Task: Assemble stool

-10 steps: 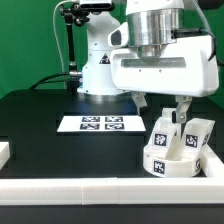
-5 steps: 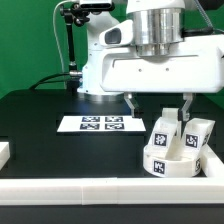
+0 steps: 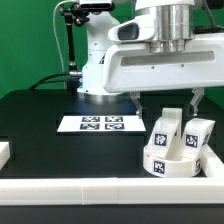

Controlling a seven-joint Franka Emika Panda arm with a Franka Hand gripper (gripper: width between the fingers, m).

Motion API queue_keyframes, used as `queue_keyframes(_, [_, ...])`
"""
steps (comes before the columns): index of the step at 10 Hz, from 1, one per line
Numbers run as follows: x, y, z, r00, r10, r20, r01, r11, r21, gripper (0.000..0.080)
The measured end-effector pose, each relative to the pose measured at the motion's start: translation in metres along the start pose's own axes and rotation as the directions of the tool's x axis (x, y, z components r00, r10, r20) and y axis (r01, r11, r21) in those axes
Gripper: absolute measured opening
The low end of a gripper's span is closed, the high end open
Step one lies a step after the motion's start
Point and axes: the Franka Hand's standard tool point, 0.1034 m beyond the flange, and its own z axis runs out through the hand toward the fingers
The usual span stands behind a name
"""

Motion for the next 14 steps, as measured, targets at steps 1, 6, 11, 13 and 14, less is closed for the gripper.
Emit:
queue_keyframes(1, [0.0, 0.002, 0.0, 0.999, -0.036, 0.001, 0.036, 0.999, -0.006, 0.0649])
queue_keyframes(6, [0.0, 0.01, 0.0, 0.927, -0.374, 0.026, 0.375, 0.926, -0.037, 0.0649])
queue_keyframes(11, [-0.001, 0.006, -0.001, 0.677, -0.733, 0.06, 0.736, 0.676, -0.036, 0.0649])
queue_keyframes(13, [0.001, 0.01, 0.003, 0.542, -0.836, 0.087, 0.84, 0.541, -0.038, 0.0649])
queue_keyframes(14, [0.001, 0.012, 0.004, 0.508, -0.856, 0.099, 0.861, 0.507, -0.039, 0.0649])
